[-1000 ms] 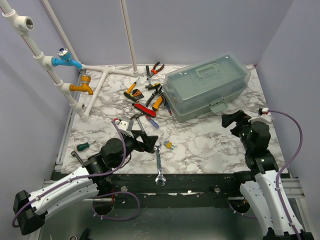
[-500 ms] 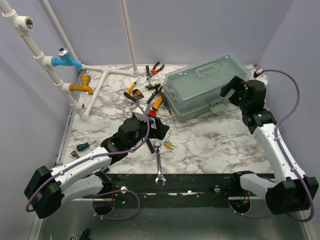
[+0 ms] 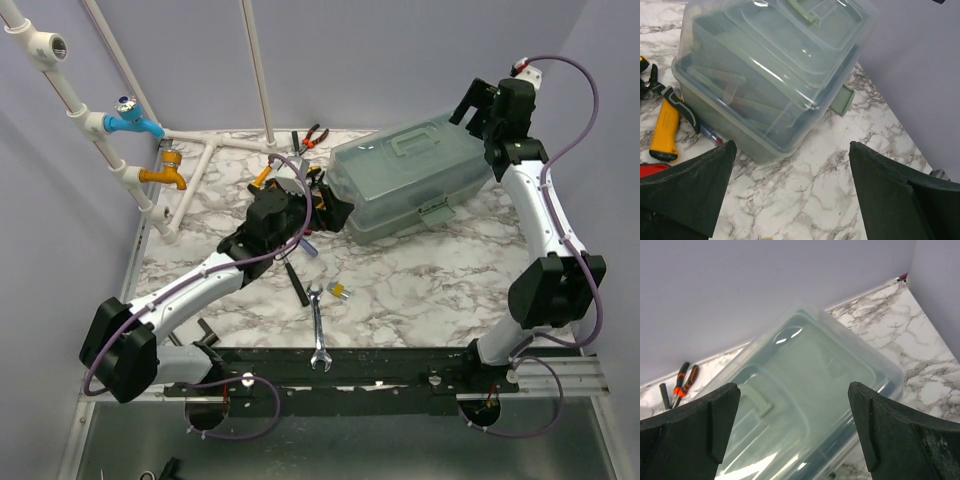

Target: Pack the tool kit

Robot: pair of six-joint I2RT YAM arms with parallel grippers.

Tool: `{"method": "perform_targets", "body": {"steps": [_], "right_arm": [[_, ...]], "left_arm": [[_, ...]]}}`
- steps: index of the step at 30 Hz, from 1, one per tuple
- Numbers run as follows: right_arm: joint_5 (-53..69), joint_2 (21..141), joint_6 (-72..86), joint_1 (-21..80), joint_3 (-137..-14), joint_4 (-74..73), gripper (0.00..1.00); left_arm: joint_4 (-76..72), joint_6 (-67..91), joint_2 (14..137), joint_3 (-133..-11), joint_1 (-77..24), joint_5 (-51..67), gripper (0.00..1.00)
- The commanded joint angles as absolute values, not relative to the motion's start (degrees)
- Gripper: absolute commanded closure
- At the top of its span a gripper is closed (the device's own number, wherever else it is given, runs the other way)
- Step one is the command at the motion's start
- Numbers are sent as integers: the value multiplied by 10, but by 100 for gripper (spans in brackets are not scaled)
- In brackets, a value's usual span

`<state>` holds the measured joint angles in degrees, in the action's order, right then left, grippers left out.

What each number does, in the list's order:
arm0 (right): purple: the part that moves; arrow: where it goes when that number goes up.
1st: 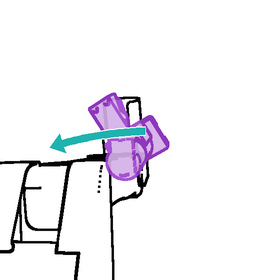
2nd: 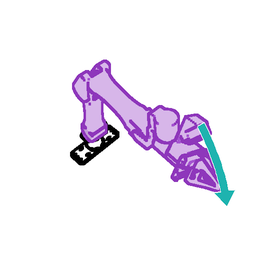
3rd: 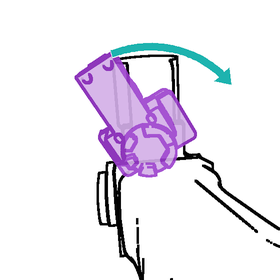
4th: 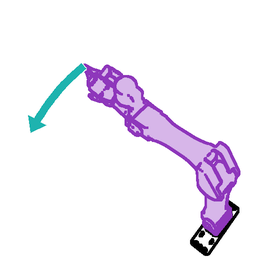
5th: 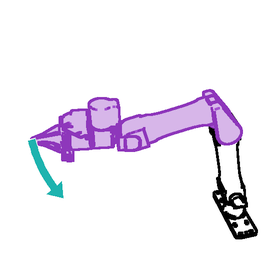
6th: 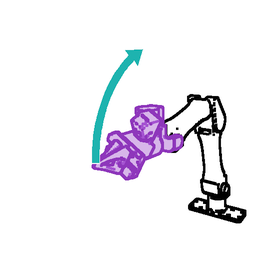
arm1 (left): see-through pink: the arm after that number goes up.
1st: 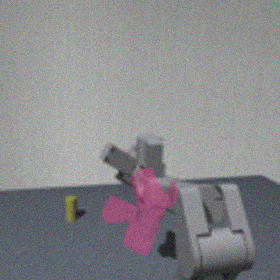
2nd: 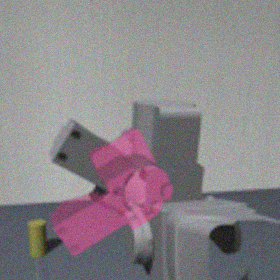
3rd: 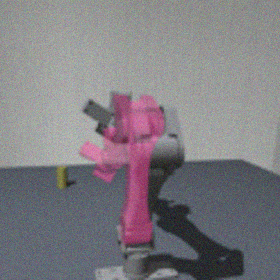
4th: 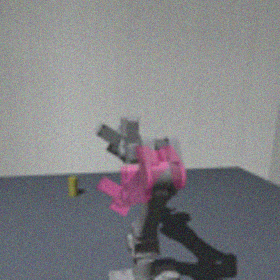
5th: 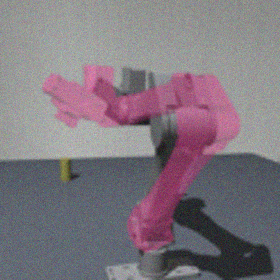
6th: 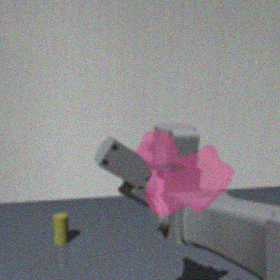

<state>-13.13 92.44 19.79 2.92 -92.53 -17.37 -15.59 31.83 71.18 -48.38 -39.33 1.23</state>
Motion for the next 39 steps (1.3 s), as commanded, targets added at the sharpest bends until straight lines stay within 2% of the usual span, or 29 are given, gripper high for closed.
{"method": "perform_targets", "body": {"steps": [1, 8, 15, 21, 25, 33, 35, 39], "right_arm": [[-86, 985, 170, -19, -991, -208, 0], [43, 1062, 144, -78, -1025, -168, 0], [159, 1147, 196, -114, -1052, -164, 0], [296, 1141, 246, -119, -961, -121, 1], [312, 1062, 267, -120, -813, -68, 3], [318, 820, 286, -116, -550, -30, 4], [279, 750, 297, -98, -500, -32, 6], [166, 632, 286, -42, -482, -104, 5]], "left_arm": [[-156, 322, 767, -549, -386, 37, 1], [-163, 336, 861, -629, -381, 16, 1], [-170, 356, 922, -673, -360, 17, 1], [-194, 363, 955, -695, -323, 87, 1], [-208, 377, 983, -717, -286, 154, 1], [-211, 365, 1011, -751, -256, 244, 1], [-205, 360, 1025, -768, -256, 267, 1], [-210, 380, 1066, -811, -258, 309, 4]]}}
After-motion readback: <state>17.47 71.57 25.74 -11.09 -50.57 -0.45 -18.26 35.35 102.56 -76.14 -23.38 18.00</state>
